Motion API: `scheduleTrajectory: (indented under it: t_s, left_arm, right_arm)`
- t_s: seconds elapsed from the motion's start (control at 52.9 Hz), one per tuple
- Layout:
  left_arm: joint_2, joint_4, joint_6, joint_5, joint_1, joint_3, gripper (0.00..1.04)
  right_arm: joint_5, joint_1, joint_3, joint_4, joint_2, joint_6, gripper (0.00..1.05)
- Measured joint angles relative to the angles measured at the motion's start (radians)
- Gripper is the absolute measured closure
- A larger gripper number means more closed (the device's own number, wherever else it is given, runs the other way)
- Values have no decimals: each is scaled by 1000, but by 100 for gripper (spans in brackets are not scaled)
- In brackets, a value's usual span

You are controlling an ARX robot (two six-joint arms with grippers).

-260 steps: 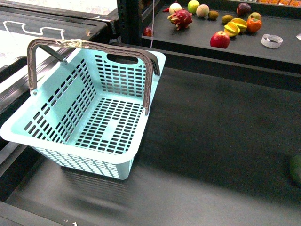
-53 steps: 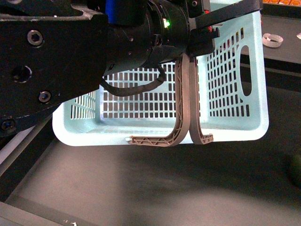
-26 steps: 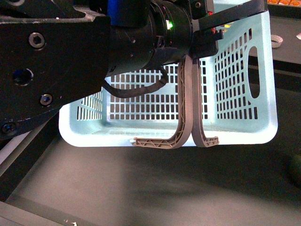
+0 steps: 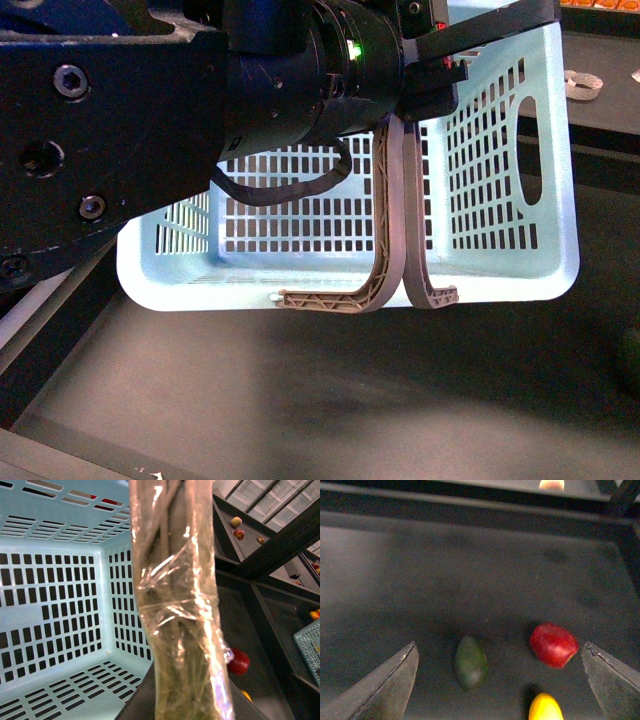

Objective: Pick mango with right arm and hold basket with left

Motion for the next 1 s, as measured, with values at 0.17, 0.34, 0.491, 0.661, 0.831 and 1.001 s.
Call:
scheduleTrajectory:
  t_s: [0.17, 0.34, 0.491, 0.661, 0.831, 1.001]
  left_arm:
    - [0, 0, 0, 2, 0, 0, 98]
    - [0, 0, 0, 2, 0, 0, 98]
    - [0, 0, 0, 0, 0, 0, 98]
    - [0, 0, 0, 0, 0, 0, 98]
    - [0, 0, 0, 0, 0, 0, 98]
    - [0, 0, 0, 0, 0, 0, 98]
  right_arm:
    - [35, -46, 92, 42, 224, -16, 8]
    - [51, -93, 182, 68, 417, -24, 8]
    - [73, -132, 258, 46, 545, -25, 8]
    - [103, -167, 336, 24, 644, -36, 8]
    - [114, -177, 386, 12, 709, -50, 8]
    - [130, -177, 415, 2, 761, -63, 8]
